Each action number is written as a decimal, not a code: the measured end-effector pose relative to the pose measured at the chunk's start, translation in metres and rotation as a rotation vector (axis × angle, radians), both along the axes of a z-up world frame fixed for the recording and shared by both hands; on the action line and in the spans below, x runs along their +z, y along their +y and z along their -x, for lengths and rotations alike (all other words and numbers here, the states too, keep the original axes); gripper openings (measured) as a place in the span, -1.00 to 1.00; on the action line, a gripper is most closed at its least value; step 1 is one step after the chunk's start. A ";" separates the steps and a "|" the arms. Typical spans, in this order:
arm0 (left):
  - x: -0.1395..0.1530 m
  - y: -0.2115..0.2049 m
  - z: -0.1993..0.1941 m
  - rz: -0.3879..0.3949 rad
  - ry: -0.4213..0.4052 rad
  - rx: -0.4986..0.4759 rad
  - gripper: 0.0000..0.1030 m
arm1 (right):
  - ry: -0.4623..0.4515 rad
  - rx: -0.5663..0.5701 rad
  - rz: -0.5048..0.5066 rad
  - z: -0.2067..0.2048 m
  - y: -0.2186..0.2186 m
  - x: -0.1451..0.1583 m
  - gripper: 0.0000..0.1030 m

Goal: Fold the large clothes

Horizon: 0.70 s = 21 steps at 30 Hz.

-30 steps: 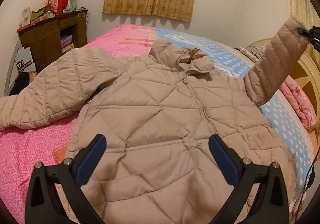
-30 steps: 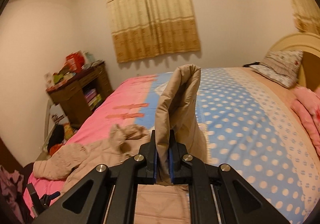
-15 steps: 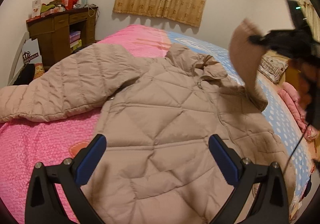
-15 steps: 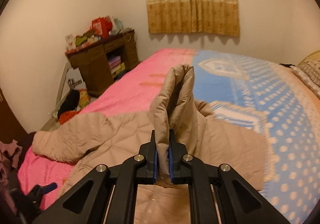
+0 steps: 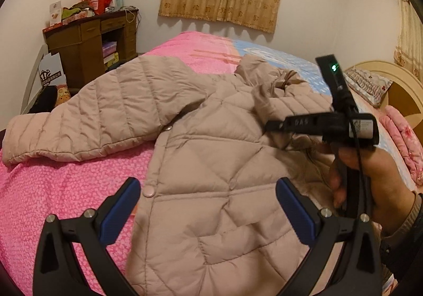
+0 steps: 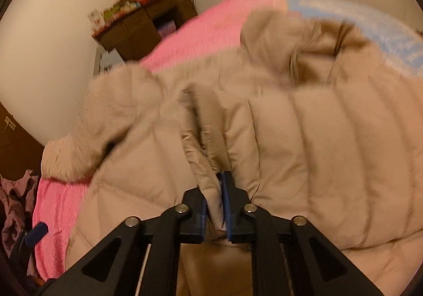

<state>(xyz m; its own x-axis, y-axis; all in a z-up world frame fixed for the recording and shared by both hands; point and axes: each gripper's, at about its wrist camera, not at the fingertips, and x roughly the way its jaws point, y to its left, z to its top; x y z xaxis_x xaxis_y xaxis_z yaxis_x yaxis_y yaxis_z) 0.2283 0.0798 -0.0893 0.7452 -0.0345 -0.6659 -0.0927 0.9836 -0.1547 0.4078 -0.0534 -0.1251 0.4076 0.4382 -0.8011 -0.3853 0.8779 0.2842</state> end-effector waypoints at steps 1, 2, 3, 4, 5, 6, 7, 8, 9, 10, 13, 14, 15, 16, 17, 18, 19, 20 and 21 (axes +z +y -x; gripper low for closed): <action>0.000 -0.001 0.000 -0.005 -0.002 -0.001 1.00 | 0.005 0.006 -0.015 0.003 -0.002 0.001 -0.53; 0.000 -0.002 0.000 -0.008 -0.001 -0.002 1.00 | 0.003 0.019 -0.053 0.009 -0.007 0.006 -0.20; 0.000 -0.003 0.000 -0.007 0.000 -0.006 1.00 | 0.000 0.030 -0.084 0.013 -0.014 0.013 0.01; 0.002 -0.004 -0.002 -0.011 0.002 -0.010 1.00 | -0.009 0.031 -0.102 0.017 -0.021 0.020 0.32; 0.003 -0.004 -0.004 -0.018 0.001 -0.012 1.00 | -0.031 0.018 -0.116 0.021 -0.033 0.030 0.39; 0.007 -0.005 -0.006 -0.028 -0.004 -0.013 1.00 | -0.055 -0.002 -0.127 0.024 -0.046 0.039 0.40; 0.013 -0.006 -0.009 -0.043 -0.014 -0.012 1.00 | -0.072 -0.020 -0.137 0.026 -0.058 0.047 0.40; 0.019 -0.006 -0.011 -0.050 -0.026 -0.012 1.00 | -0.089 -0.037 -0.154 0.027 -0.073 0.055 0.40; 0.026 -0.007 -0.014 -0.054 -0.042 -0.021 1.00 | -0.114 -0.060 -0.171 0.027 -0.089 0.063 0.40; 0.032 -0.009 -0.018 -0.061 -0.051 -0.029 1.00 | -0.142 -0.090 -0.163 0.027 -0.102 0.069 0.40; 0.042 -0.015 -0.028 -0.115 -0.080 -0.024 1.00 | -0.232 -0.264 0.027 0.015 -0.142 0.078 0.40; 0.043 -0.018 -0.031 -0.120 -0.086 -0.022 1.00 | -0.243 -0.324 0.052 0.009 -0.158 0.073 0.40; 0.043 -0.020 -0.035 -0.124 -0.089 -0.023 1.00 | -0.228 -0.361 0.058 0.003 -0.170 0.066 0.40; 0.043 -0.022 -0.037 -0.129 -0.084 -0.024 1.00 | -0.191 -0.394 0.061 -0.005 -0.181 0.055 0.40; 0.042 -0.024 -0.039 -0.135 -0.076 -0.023 1.00 | -0.131 -0.411 0.063 -0.014 -0.188 0.040 0.40; 0.040 -0.026 -0.039 -0.132 -0.073 -0.024 1.00 | -0.064 -0.403 0.066 -0.021 -0.192 0.022 0.40; 0.038 -0.026 -0.038 -0.124 -0.068 -0.025 1.00 | -0.005 -0.378 0.076 -0.026 -0.191 0.004 0.40; 0.037 -0.027 -0.036 -0.122 -0.061 -0.024 1.00 | 0.025 -0.344 0.106 -0.028 -0.185 -0.012 0.40; 0.034 -0.028 -0.035 -0.124 -0.052 -0.023 1.00 | 0.009 -0.324 0.136 -0.027 -0.181 -0.018 0.40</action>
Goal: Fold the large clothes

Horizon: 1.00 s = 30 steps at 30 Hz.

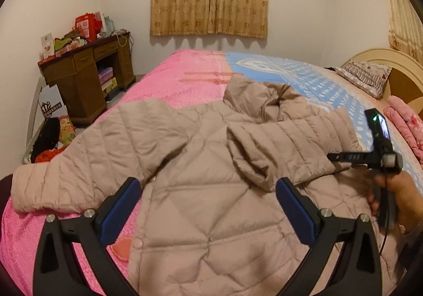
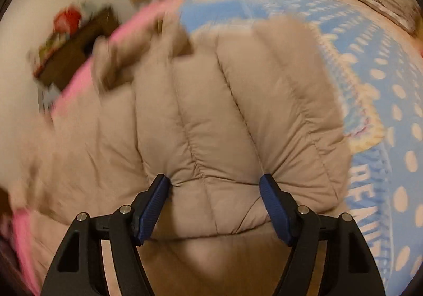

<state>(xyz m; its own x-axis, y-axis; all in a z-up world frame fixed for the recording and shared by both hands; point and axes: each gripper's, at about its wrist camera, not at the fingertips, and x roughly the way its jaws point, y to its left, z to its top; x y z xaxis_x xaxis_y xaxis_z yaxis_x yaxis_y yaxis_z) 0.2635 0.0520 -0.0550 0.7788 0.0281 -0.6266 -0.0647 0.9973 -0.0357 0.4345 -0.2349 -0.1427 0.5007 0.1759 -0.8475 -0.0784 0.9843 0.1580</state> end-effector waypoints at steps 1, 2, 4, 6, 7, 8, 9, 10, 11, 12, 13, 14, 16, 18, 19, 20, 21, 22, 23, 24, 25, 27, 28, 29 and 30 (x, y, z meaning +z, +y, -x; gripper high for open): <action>-0.005 0.002 0.002 -0.004 0.013 0.003 1.00 | -0.021 0.008 0.025 0.003 0.004 -0.001 0.40; -0.007 0.003 0.003 -0.002 0.021 0.003 1.00 | -0.019 0.013 0.051 0.004 0.008 -0.002 0.40; -0.013 0.011 0.006 0.014 0.040 0.023 1.00 | -0.004 0.024 0.080 0.007 0.014 0.000 0.40; -0.018 0.018 0.008 0.026 0.044 0.056 1.00 | 0.003 0.045 0.102 0.009 0.015 0.002 0.40; -0.023 0.021 0.007 0.022 0.056 0.065 1.00 | 0.000 0.046 0.096 0.009 0.013 0.005 0.40; -0.025 0.022 0.005 0.022 0.067 0.068 1.00 | -0.017 0.040 0.078 0.013 0.008 0.009 0.40; -0.028 0.020 0.002 0.036 0.078 0.057 1.00 | -0.049 0.030 0.045 0.016 0.003 0.017 0.40; -0.030 0.019 -0.001 0.054 0.091 0.043 1.00 | -0.088 0.010 0.020 0.020 -0.005 0.025 0.40; -0.029 0.015 -0.006 0.057 0.105 0.034 1.00 | -0.119 -0.010 0.003 0.026 -0.019 0.034 0.40; -0.024 0.010 -0.011 0.043 0.106 0.023 1.00 | -0.150 -0.027 -0.015 0.025 -0.024 0.041 0.40; -0.017 0.004 -0.016 0.024 0.097 0.008 1.00 | -0.170 -0.036 -0.026 0.023 -0.028 0.048 0.40; -0.007 -0.003 -0.022 0.010 0.081 -0.005 1.00 | -0.187 -0.046 -0.019 0.020 -0.030 0.053 0.40; 0.011 -0.017 -0.039 -0.006 0.060 -0.034 1.00 | -0.203 -0.055 -0.005 0.012 -0.033 0.059 0.40; 0.014 -0.028 -0.057 -0.009 0.067 -0.054 1.00 | -0.207 -0.070 -0.014 0.000 -0.039 0.063 0.40; 0.013 -0.037 -0.070 -0.010 0.068 -0.063 1.00 | -0.206 -0.071 -0.041 -0.005 -0.041 0.064 0.40; 0.009 -0.041 -0.079 -0.012 0.067 -0.066 1.00 | -0.201 -0.060 -0.088 -0.013 -0.044 0.063 0.40; 0.003 -0.046 -0.088 -0.020 0.064 -0.062 1.00 | -0.193 -0.046 -0.142 -0.020 -0.047 0.061 0.40; -0.005 -0.050 -0.098 -0.038 0.064 -0.048 1.00 | -0.185 -0.042 -0.166 -0.025 -0.048 0.057 0.40; -0.017 -0.053 -0.109 -0.049 0.080 -0.034 1.00 | -0.161 -0.042 -0.171 -0.034 -0.048 0.052 0.40; -0.029 -0.054 -0.118 -0.057 0.105 -0.020 1.00 | -0.144 -0.056 -0.140 -0.040 -0.049 0.045 0.40; -0.043 -0.054 -0.127 -0.070 0.143 0.006 1.00 | -0.136 -0.074 -0.099 -0.043 -0.049 0.037 0.40; -0.072 -0.047 -0.135 -0.030 0.240 0.034 1.00 | -0.089 -0.080 -0.074 -0.046 -0.052 0.021 0.40; -0.079 -0.043 -0.132 0.015 0.269 0.030 1.00 | -0.078 -0.075 -0.069 -0.045 -0.054 0.015 0.39; -0.078 -0.039 -0.123 0.044 0.249 0.029 1.00 | -0.083 -0.063 -0.060 -0.040 -0.053 0.014 0.39; -0.074 -0.037 -0.115 0.055 0.219 0.025 1.00 | -0.096 -0.052 -0.043 -0.033 -0.051 0.017 0.39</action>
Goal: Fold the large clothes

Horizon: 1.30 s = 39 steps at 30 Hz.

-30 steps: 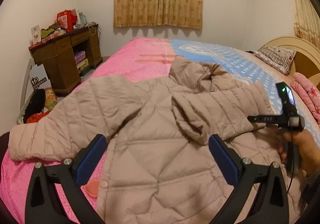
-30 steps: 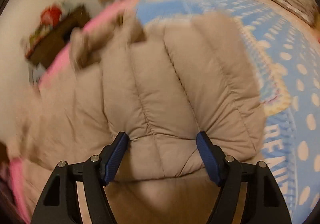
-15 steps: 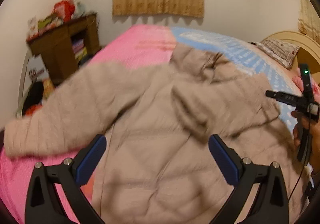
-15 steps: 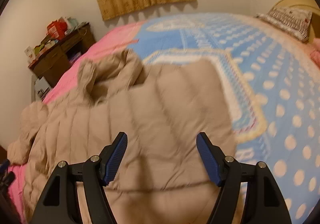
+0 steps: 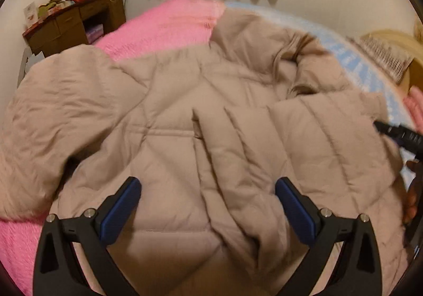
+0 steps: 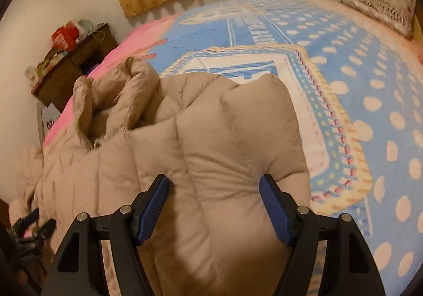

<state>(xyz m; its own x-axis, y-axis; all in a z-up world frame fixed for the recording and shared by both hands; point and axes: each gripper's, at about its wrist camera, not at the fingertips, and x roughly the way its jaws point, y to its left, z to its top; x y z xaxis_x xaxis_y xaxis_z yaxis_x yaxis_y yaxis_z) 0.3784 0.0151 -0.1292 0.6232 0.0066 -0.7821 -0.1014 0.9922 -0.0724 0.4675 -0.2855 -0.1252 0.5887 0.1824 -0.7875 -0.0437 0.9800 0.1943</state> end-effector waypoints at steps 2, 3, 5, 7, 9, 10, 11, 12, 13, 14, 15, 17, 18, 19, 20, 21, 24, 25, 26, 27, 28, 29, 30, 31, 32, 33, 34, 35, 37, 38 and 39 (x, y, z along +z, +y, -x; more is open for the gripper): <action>0.008 0.008 0.013 0.041 -0.030 -0.003 1.00 | -0.009 0.015 -0.021 0.015 0.006 0.009 0.40; 0.008 0.014 0.015 0.100 -0.003 0.000 1.00 | -0.013 0.045 -0.050 0.022 0.010 0.012 0.40; 0.004 0.019 0.012 0.224 0.065 -0.007 0.99 | -0.032 0.093 0.010 0.033 0.028 0.020 0.40; 0.005 0.014 0.017 0.288 0.085 -0.022 0.87 | -0.055 0.097 0.031 0.039 0.036 0.023 0.40; 0.011 0.001 0.025 0.305 0.075 -0.064 0.72 | -0.076 0.092 -0.030 0.044 0.031 0.023 0.40; 0.011 -0.005 0.026 0.321 0.076 -0.081 0.70 | -0.082 0.079 -0.048 0.047 0.029 0.023 0.40; 0.009 -0.010 0.026 0.335 0.083 -0.089 0.67 | -0.085 0.061 -0.064 0.050 0.026 0.022 0.40; 0.006 -0.013 0.025 0.339 0.097 -0.086 0.59 | -0.087 0.051 -0.078 0.054 0.024 0.021 0.40; 0.001 -0.015 0.023 0.342 0.117 -0.083 0.51 | -0.089 0.046 -0.088 0.056 0.024 0.020 0.40; -0.006 -0.017 0.021 0.347 0.148 -0.080 0.48 | -0.092 0.042 -0.097 0.060 0.021 0.019 0.40; -0.008 -0.017 0.022 0.346 0.147 -0.074 0.38 | -0.094 0.037 -0.100 0.064 0.019 0.018 0.40; -0.006 -0.014 0.026 0.390 0.115 -0.068 -0.06 | -0.095 0.030 -0.104 0.069 0.015 0.017 0.40; -0.004 -0.013 0.030 0.413 0.105 -0.068 -0.67 | -0.097 0.027 -0.109 0.072 0.013 0.015 0.40; -0.002 -0.013 0.032 0.427 0.095 -0.072 -0.88 | -0.101 0.022 -0.115 0.074 0.010 0.015 0.40; 0.001 -0.013 0.033 0.432 0.080 -0.078 -0.88 | -0.103 0.016 -0.120 0.076 0.007 0.014 0.40; 0.006 -0.015 0.038 0.428 0.062 -0.088 -0.88 | -0.103 0.010 -0.126 0.077 0.004 0.013 0.40; 0.024 -0.018 0.056 0.447 0.023 -0.119 -0.88 | -0.114 -0.020 -0.158 0.080 -0.006 0.011 0.40; 0.030 -0.019 0.063 0.470 0.015 -0.122 -0.88 | -0.120 -0.027 -0.168 0.082 -0.008 0.011 0.40; 0.036 -0.019 0.074 0.509 0.013 -0.119 -0.88 | -0.128 -0.032 -0.177 0.084 -0.011 0.011 0.40; 0.042 -0.019 0.085 0.554 -0.001 -0.116 -0.88 | -0.137 -0.035 -0.181 0.086 -0.013 0.012 0.40; 0.044 -0.023 0.091 0.563 -0.018 -0.122 -0.88 | -0.145 -0.038 -0.179 0.088 -0.016 0.014 0.40; 0.045 -0.030 0.100 0.545 -0.024 -0.135 -0.88 | -0.152 -0.042 -0.173 0.090 -0.018 0.015 0.40; 0.041 -0.037 0.105 0.526 -0.011 -0.145 -0.88 | -0.157 -0.044 -0.166 0.090 -0.020 0.016 0.40; 0.036 -0.042 0.104 0.525 0.012 -0.144 -0.88 | -0.153 -0.047 -0.153 0.089 -0.021 0.017 0.40; 0.025 -0.046 0.104 0.536 0.043 -0.135 -0.88 | -0.147 -0.052 -0.142 0.088 -0.022 0.018 0.40; 0.017 -0.051 0.107 0.532 0.061 -0.134 -0.88 | -0.145 -0.059 -0.128 0.087 -0.022 0.020 0.40; 0.008 -0.057 0.111 0.515 0.075 -0.133 -0.88 | -0.148 -0.062 -0.125 0.086 -0.023 0.022 0.40; 0.004 -0.061 0.114 0.512 0.078 -0.138 -0.88 | -0.154 -0.057 -0.125 0.085 -0.022 0.026 0.40; -0.004 -0.071 0.120 0.487 0.080 -0.154 -0.87 | -0.131 -0.039 -0.034 0.078 -0.013 0.028 0.40; -0.006 -0.077 0.123 0.468 0.080 -0.170 -0.86 | -0.087 -0.011 0.043 0.070 -0.005 0.024 0.40; -0.007 -0.080 0.123 0.454 0.074 -0.186 -0.86 | -0.053 0.004 0.088 0.063 -0.002 0.017 0.40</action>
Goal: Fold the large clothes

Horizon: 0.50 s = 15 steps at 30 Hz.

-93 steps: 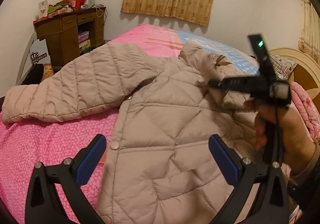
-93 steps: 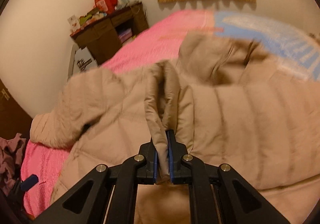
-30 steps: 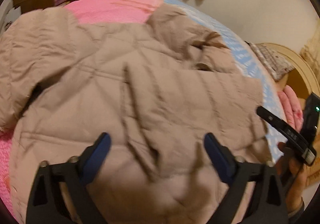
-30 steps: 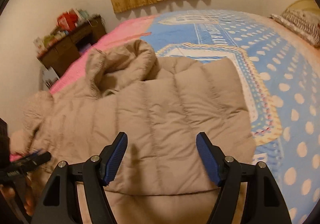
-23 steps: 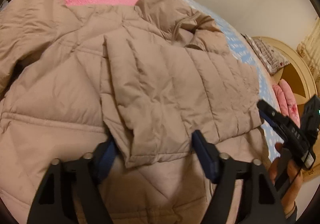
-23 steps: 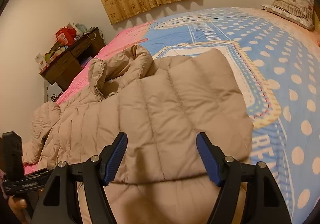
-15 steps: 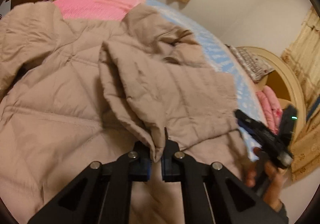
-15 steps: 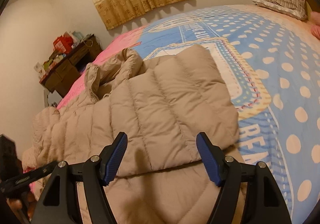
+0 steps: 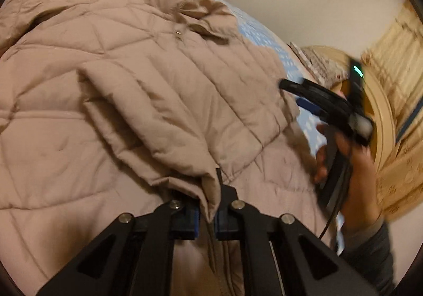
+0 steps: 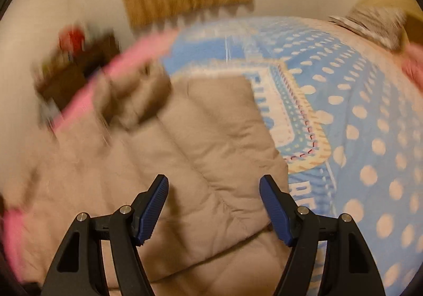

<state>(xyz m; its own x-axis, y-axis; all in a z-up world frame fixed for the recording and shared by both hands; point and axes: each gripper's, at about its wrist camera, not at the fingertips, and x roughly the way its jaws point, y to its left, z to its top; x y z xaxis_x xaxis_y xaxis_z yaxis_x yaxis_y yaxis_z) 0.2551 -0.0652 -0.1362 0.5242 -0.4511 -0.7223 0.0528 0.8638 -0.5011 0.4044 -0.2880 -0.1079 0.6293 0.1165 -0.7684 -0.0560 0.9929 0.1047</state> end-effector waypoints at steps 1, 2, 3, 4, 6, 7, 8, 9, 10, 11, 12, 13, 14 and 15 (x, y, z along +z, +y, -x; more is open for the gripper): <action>0.000 -0.004 0.002 -0.009 -0.013 -0.013 -0.85 | 0.047 -0.020 0.041 -0.008 -0.002 -0.010 0.40; 0.002 -0.006 0.002 -0.020 -0.024 -0.022 -0.83 | 0.098 -0.054 0.027 -0.017 -0.011 -0.023 0.40; 0.003 -0.007 0.002 -0.029 -0.026 -0.028 -0.68 | 0.127 -0.081 -0.015 -0.023 -0.023 -0.033 0.44; 0.006 -0.007 0.002 -0.028 -0.020 -0.036 -0.59 | 0.137 -0.099 -0.018 -0.026 -0.029 -0.036 0.60; 0.012 -0.004 0.006 -0.036 -0.019 -0.043 -0.37 | 0.139 -0.126 -0.056 -0.026 -0.039 -0.038 0.61; 0.016 0.000 0.011 -0.047 -0.029 -0.041 -0.16 | 0.136 -0.133 -0.048 -0.023 -0.040 -0.035 0.61; 0.024 0.004 0.016 -0.058 -0.053 -0.040 -0.06 | 0.129 -0.135 -0.029 -0.019 -0.038 -0.031 0.61; 0.030 0.009 0.019 -0.078 -0.077 -0.033 0.17 | 0.110 -0.136 -0.013 -0.013 -0.036 -0.024 0.61; 0.041 0.015 0.025 -0.116 -0.116 -0.010 0.40 | 0.061 -0.137 0.001 -0.003 -0.032 -0.012 0.61; 0.048 0.020 0.029 -0.141 -0.152 0.006 0.49 | 0.031 -0.132 0.007 0.004 -0.027 -0.002 0.61; 0.056 0.026 0.033 -0.167 -0.192 0.025 0.64 | -0.001 -0.111 0.011 0.012 -0.019 0.009 0.61; 0.062 0.032 0.034 -0.202 -0.226 0.056 0.84 | -0.023 -0.088 0.011 0.018 -0.012 0.017 0.63; 0.068 0.040 0.035 -0.236 -0.244 0.101 0.93 | -0.042 -0.053 0.015 0.023 0.000 0.025 0.63; 0.071 0.048 0.035 -0.236 -0.253 0.130 0.97 | -0.055 -0.019 0.020 0.026 0.011 0.031 0.63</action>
<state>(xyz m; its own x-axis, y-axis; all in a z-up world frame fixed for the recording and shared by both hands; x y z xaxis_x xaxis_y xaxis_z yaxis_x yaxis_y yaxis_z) 0.2198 -0.0175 -0.0652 0.7413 -0.2055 -0.6390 0.0319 0.9617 -0.2723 0.3781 -0.2771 -0.0769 0.6724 0.0891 -0.7348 -0.0418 0.9957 0.0825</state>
